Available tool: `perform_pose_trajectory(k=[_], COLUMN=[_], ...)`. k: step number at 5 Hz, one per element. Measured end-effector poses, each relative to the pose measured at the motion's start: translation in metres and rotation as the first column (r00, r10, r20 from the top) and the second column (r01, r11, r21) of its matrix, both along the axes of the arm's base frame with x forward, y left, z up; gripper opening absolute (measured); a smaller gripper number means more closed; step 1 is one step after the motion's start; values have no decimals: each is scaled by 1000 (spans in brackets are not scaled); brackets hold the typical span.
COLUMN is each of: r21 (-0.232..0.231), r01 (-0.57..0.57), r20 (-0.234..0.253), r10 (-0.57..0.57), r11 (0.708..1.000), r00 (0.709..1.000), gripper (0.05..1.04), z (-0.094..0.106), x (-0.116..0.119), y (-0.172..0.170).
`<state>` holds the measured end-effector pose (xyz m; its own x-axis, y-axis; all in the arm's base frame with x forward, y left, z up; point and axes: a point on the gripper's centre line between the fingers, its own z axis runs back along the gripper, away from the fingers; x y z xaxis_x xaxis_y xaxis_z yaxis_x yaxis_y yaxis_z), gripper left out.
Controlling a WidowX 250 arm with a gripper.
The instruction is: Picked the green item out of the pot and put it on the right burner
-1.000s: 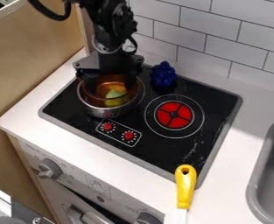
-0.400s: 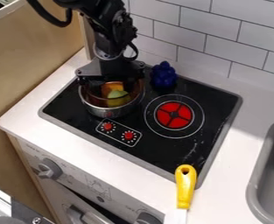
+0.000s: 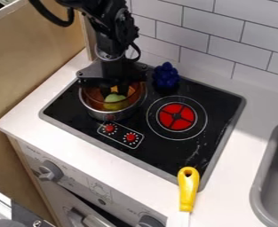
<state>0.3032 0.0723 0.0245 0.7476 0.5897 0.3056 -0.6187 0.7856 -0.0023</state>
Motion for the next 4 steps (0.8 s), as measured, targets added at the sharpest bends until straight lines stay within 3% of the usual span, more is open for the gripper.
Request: perform_pose_trajectory(k=[2, 3, 4], r21=[-7, -5, 3], r01=[-28, -19, -9], r20=[-60, -72, -103], r10=[28, 18, 9], r11=[1000, 1000, 1000], r00=[998, 997, 995], gripper=[192, 191, 191], z=[12, 37, 47], x=[-2, -1, -1], y=[-4, -4, -7])
